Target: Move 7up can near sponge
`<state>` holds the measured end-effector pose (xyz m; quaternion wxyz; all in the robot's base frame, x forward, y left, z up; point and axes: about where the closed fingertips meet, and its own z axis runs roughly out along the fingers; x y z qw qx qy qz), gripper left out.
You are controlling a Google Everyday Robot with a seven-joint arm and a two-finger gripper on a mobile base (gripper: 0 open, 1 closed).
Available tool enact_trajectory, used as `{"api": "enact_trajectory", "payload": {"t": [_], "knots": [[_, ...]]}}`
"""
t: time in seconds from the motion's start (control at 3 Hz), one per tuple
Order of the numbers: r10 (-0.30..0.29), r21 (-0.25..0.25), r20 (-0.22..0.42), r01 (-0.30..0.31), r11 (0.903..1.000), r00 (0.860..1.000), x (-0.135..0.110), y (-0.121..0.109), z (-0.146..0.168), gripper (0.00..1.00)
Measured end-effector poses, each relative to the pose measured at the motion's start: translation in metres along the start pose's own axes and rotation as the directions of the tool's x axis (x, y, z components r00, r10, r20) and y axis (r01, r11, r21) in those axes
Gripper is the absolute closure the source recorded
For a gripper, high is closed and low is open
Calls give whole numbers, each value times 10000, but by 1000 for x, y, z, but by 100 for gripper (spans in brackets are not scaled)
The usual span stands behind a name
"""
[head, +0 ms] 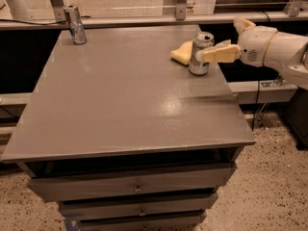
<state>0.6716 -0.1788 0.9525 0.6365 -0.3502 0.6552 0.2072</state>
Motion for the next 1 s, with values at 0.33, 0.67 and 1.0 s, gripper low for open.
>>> {"api": "enact_trajectory", "payload": {"t": [0.33,0.67,1.0], "knots": [[-554,-487,-70,550,9973,9984,-25,13,-48,0],[-871,-765,-421,837,9935,9953,-44,23,-112,0],[-884,-1160,-414,831,9898,9952,-45,34,-115,0]]}}
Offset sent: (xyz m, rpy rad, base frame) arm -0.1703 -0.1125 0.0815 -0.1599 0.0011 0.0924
